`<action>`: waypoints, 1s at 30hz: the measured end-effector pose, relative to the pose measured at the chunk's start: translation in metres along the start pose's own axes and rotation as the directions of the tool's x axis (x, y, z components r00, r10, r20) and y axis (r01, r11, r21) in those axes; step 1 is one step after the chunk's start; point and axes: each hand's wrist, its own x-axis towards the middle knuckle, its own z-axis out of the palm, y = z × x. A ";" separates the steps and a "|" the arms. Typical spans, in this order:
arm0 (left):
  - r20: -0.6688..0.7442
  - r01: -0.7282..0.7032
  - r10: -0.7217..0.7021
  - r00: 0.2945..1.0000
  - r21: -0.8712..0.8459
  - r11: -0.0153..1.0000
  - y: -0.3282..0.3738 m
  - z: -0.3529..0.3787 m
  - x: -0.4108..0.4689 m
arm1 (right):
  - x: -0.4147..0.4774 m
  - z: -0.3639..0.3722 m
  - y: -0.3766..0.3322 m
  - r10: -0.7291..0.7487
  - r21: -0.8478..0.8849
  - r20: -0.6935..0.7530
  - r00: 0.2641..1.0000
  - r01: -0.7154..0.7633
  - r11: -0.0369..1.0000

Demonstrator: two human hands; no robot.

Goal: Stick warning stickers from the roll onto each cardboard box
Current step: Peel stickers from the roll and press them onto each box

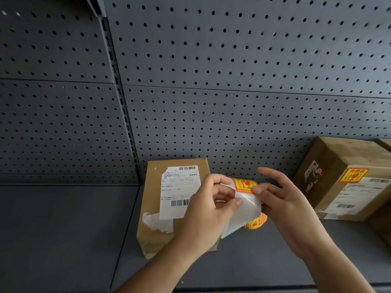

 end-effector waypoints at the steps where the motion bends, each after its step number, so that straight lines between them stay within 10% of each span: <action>1: -0.002 0.007 -0.007 1.000 -0.029 1.000 0.000 0.000 0.001 | -0.001 0.003 -0.002 -0.022 -0.012 0.006 1.000 0.022 1.000; 6: -0.056 -0.001 -0.009 0.998 -0.163 0.987 -0.005 -0.001 0.006 | -0.007 0.011 -0.003 -0.130 -0.300 0.055 0.990 0.141 0.944; 10: -0.087 -0.001 -0.015 0.996 -0.188 0.982 -0.006 -0.001 0.006 | -0.008 0.007 0.001 -0.351 -0.736 0.143 0.925 0.336 0.587; 21: -0.037 -0.077 0.076 0.996 -0.021 0.997 -0.001 0.002 -0.004 | -0.009 0.004 -0.006 -0.514 -0.822 0.347 0.785 0.518 0.237; 30: 0.040 -0.073 0.070 0.997 0.076 0.994 -0.006 0.008 -0.013 | 0.004 -0.014 -0.011 -0.447 -0.796 0.112 0.887 0.350 0.495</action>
